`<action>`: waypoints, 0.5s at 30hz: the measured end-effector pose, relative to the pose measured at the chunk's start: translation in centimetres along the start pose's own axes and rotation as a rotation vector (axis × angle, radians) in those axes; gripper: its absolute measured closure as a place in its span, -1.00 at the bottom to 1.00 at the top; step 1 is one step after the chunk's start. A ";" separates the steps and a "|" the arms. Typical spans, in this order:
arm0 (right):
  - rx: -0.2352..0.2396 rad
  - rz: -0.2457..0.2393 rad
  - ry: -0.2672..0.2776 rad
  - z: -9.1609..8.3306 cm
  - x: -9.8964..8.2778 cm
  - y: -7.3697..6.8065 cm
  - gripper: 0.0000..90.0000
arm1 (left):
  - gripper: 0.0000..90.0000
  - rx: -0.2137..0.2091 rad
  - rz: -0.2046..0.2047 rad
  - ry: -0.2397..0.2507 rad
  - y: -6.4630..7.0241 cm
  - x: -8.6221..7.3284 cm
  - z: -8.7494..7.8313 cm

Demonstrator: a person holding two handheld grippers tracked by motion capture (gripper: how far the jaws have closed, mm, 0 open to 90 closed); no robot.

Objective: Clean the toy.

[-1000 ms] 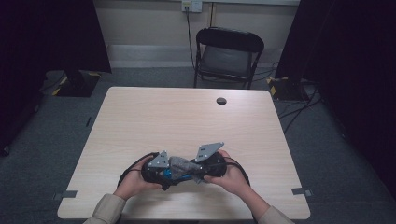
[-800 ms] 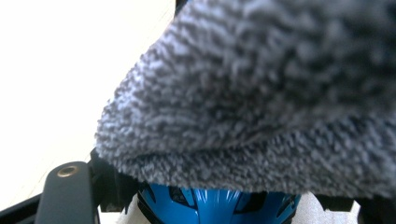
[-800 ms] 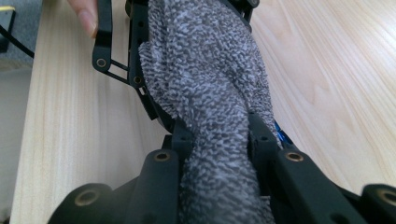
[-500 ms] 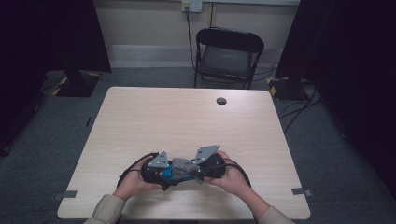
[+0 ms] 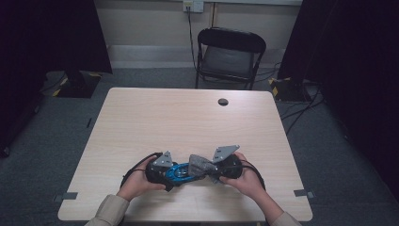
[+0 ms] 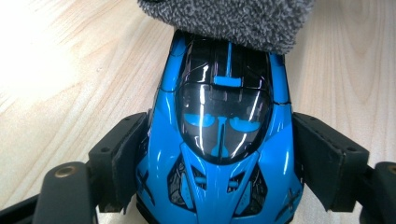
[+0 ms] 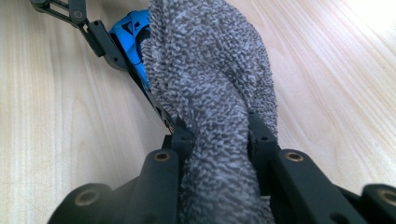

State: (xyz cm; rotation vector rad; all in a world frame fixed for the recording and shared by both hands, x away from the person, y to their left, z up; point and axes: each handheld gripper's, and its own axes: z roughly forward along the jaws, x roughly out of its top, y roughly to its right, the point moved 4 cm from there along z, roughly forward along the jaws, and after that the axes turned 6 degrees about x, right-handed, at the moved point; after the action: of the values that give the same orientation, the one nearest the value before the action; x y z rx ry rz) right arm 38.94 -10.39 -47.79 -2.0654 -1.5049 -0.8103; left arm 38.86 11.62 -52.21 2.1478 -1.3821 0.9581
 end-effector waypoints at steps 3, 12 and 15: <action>0.007 0.006 0.005 0.1 -0.1 0.0 0.58 | -0.51 -0.001 -0.009 0.041 0.0 0.5 -0.2; 0.011 0.002 0.008 0.4 0.2 -0.2 0.58 | -0.59 -0.020 -0.012 0.004 0.1 0.5 0.6; 0.012 0.001 0.011 0.5 0.1 -0.2 0.58 | -0.62 -0.009 0.002 0.009 0.2 0.3 0.8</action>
State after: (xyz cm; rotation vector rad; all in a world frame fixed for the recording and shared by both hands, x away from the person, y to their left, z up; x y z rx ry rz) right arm 38.87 -9.94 -48.02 -2.0495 -1.4987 -0.8086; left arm 39.04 10.84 -52.57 2.1332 -1.3824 0.9600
